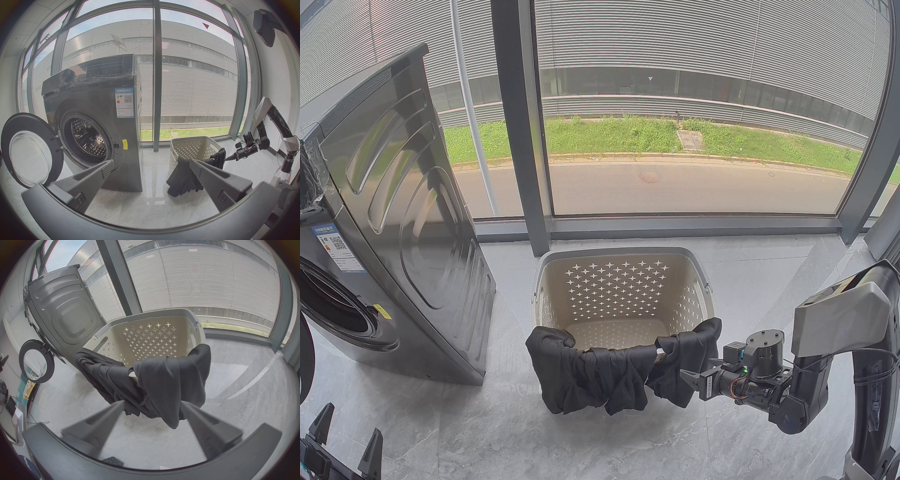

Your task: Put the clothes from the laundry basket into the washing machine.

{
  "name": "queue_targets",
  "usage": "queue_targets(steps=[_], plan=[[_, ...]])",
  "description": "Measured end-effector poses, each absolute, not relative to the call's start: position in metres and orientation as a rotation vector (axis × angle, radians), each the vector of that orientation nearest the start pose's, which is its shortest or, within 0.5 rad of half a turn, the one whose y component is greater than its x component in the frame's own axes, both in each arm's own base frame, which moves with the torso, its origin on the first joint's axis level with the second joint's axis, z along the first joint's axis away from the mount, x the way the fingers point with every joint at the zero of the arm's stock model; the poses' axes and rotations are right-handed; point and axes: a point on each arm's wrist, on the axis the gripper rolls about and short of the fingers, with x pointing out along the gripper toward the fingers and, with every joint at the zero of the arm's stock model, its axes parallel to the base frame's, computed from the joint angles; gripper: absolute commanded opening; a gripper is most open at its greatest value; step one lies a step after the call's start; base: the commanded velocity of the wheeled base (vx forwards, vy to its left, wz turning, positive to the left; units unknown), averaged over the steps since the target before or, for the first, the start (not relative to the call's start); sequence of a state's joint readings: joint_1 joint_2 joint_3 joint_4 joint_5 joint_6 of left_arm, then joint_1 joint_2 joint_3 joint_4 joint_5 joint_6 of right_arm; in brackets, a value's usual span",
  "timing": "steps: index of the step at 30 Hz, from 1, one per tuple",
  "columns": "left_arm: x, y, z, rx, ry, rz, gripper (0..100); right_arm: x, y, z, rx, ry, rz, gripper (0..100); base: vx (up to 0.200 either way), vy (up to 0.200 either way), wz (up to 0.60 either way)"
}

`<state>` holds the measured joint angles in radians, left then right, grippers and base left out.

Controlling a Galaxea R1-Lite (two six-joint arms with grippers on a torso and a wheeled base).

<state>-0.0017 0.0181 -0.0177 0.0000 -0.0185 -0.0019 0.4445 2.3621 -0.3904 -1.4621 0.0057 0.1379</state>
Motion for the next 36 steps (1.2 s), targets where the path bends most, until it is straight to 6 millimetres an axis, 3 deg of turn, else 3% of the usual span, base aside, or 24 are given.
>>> queue_targets(steps=[16, 17, 36], plan=[[-0.023, 0.0, 0.081, -0.002, 0.0, -0.021, 100, 0.298, 0.133, -0.03, 0.039, 0.476, 0.377, 100, 0.0, 0.0, 0.0], [-0.023, 0.0, 0.081, -0.002, 0.0, -0.021, 100, 0.299, 0.133, -0.031, 0.039, 0.476, 0.375, 0, 0.0, 0.0, 0.0], [-0.023, 0.0, 0.081, -0.003, 0.0, -0.021, 100, 0.297, 0.14, -0.031, 0.04, 0.459, 0.399, 0, 0.0, 0.0, 0.0]])
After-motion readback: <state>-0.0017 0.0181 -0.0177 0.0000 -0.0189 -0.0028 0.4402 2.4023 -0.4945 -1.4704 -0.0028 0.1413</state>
